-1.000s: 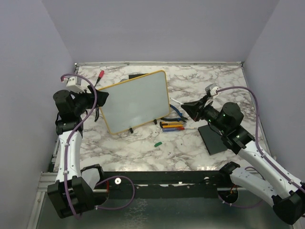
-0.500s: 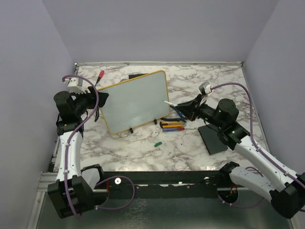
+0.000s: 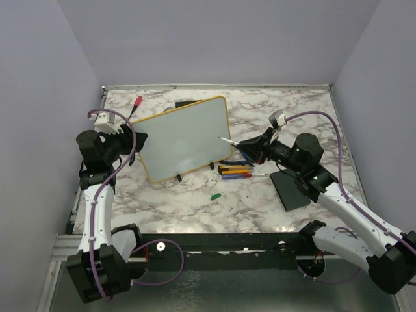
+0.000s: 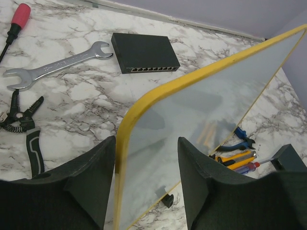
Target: Write a sentence on the whiteboard
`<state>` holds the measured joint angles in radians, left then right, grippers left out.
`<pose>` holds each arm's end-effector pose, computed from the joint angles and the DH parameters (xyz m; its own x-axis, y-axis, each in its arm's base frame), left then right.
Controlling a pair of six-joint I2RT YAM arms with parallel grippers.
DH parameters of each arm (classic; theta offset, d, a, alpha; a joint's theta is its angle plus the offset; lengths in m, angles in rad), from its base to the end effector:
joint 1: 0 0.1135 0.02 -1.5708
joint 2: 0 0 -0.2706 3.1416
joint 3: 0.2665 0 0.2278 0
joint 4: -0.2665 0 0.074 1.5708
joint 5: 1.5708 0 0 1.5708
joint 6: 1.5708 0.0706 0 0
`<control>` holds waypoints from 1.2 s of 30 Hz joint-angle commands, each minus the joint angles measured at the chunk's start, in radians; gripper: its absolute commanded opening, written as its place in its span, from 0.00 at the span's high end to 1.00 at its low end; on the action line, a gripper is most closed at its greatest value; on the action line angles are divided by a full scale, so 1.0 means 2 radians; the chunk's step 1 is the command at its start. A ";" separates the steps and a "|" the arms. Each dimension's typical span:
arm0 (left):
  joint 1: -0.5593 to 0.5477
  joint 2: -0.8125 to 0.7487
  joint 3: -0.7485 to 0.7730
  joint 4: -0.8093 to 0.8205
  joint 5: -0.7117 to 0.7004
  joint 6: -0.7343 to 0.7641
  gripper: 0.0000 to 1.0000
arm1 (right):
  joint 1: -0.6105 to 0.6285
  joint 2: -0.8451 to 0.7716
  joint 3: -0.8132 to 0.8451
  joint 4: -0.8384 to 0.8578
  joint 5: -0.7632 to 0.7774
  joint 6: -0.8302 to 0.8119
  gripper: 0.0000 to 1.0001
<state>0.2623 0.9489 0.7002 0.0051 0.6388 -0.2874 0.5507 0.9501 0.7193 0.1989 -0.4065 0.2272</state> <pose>0.2204 0.0156 0.3060 -0.3228 -0.3223 -0.8899 0.2703 0.8697 -0.4130 0.1806 0.1436 0.3373 -0.2106 0.1135 -0.9710 -0.7903 0.5649 0.2374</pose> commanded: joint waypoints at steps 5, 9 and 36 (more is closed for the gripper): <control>-0.020 -0.027 -0.021 -0.002 -0.005 -0.008 0.47 | 0.004 -0.001 0.013 0.018 -0.006 0.004 0.99; -0.031 -0.032 -0.026 -0.022 -0.011 -0.009 0.48 | 0.004 -0.007 0.011 0.012 0.001 0.001 0.99; -0.059 -0.035 -0.027 -0.092 -0.056 0.000 0.58 | 0.005 -0.005 0.007 0.015 0.005 0.002 0.99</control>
<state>0.1589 0.8989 0.6575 -0.1261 0.5373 -0.2893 0.5507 0.9360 0.7189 0.2138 -0.4053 0.2279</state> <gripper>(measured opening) 0.422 0.105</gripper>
